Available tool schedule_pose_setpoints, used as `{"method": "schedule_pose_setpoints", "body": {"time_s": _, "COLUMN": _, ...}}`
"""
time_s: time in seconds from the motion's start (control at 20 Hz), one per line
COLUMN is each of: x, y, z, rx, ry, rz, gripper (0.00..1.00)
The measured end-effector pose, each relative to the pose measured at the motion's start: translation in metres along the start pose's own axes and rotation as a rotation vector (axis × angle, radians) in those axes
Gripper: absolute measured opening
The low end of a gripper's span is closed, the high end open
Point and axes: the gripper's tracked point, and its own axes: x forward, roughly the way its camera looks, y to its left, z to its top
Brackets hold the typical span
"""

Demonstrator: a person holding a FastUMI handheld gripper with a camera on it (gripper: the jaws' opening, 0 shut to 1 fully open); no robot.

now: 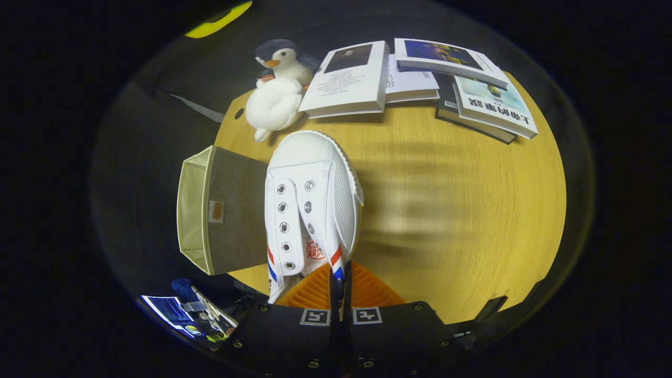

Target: Open the storage box then place both shoes into the box .Put the left shoe in first, then the right shoe, with the right side of both shoes facing outward in a uniform manner.

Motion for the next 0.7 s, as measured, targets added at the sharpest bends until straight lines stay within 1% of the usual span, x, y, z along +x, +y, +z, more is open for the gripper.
{"method": "schedule_pose_setpoints", "body": {"time_s": 0.2, "x": -0.004, "y": 0.043, "z": 0.014, "rx": -0.064, "ry": -0.012, "rz": 0.026, "gripper": 0.01}}
{"method": "schedule_pose_setpoints", "body": {"time_s": 0.4, "x": -0.002, "y": 0.084, "z": 0.031, "rx": -0.140, "ry": -0.026, "rz": 0.020, "gripper": 0.01}}
{"method": "schedule_pose_setpoints", "body": {"time_s": 0.6, "x": -0.005, "y": 0.137, "z": 0.044, "rx": -0.209, "ry": -0.040, "rz": 0.074, "gripper": 0.01}}
{"method": "schedule_pose_setpoints", "body": {"time_s": 0.7, "x": -0.005, "y": 0.158, "z": 0.049, "rx": -0.248, "ry": -0.043, "rz": 0.080, "gripper": 0.01}}
